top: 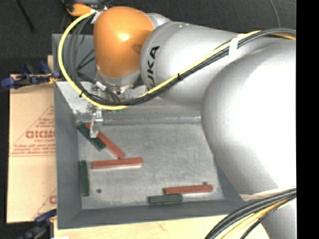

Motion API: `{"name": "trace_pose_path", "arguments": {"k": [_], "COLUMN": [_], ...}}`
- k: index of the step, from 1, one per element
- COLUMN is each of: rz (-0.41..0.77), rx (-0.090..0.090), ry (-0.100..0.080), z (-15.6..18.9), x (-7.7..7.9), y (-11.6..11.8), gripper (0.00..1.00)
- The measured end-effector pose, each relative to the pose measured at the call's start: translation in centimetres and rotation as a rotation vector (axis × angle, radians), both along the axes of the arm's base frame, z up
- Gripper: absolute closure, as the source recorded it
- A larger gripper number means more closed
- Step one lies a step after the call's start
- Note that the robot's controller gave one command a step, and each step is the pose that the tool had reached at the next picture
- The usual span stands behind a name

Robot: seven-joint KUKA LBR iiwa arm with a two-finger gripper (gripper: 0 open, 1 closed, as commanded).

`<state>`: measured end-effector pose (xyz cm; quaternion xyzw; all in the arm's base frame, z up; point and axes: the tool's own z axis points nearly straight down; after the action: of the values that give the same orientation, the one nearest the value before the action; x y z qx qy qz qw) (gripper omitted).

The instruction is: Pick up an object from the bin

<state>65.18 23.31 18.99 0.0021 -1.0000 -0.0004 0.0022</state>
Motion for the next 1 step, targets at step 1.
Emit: {"name": "trace_pose_path", "arguments": {"k": [1], "rz": [-0.003], "rx": [0.002], "ry": [-0.008], "z": [0.58], "x": [0.18], "y": [-0.10], "gripper": [0.00]}}
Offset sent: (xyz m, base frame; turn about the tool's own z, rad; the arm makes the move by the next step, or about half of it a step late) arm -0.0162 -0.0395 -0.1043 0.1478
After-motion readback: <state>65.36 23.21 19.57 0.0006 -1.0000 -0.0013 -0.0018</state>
